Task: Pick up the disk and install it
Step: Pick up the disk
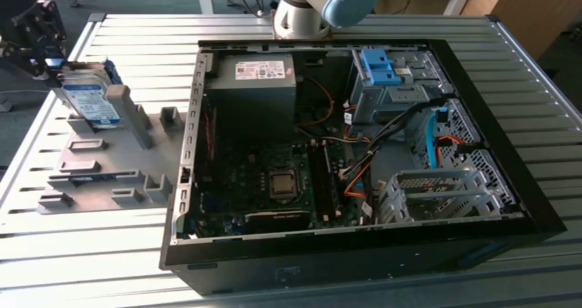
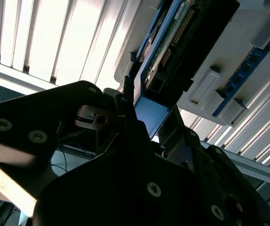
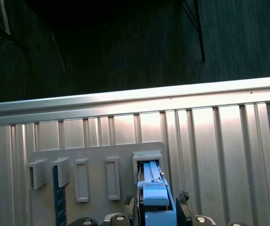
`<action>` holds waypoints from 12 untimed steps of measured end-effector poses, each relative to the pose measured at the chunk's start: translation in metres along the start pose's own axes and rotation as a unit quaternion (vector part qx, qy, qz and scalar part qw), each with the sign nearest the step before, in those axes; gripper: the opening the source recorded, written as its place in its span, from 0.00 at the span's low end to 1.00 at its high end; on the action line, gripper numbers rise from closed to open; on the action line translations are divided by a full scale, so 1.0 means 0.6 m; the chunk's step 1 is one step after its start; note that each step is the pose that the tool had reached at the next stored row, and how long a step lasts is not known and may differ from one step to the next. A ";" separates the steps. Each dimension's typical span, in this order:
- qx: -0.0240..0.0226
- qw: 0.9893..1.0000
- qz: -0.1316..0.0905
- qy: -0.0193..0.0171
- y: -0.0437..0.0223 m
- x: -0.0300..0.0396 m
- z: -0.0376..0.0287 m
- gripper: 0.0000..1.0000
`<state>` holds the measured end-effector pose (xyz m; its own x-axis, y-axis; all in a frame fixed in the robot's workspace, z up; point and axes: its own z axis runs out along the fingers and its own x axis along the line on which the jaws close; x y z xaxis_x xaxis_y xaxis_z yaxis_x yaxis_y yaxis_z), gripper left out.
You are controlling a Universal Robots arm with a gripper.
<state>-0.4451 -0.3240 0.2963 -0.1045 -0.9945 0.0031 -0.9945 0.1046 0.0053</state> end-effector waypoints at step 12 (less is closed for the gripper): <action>0.000 1.000 0.000 0.000 0.000 0.000 0.001 0.37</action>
<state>-0.4451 -0.3239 0.2959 -0.1046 -0.9945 0.0036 -0.9945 0.1046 0.0052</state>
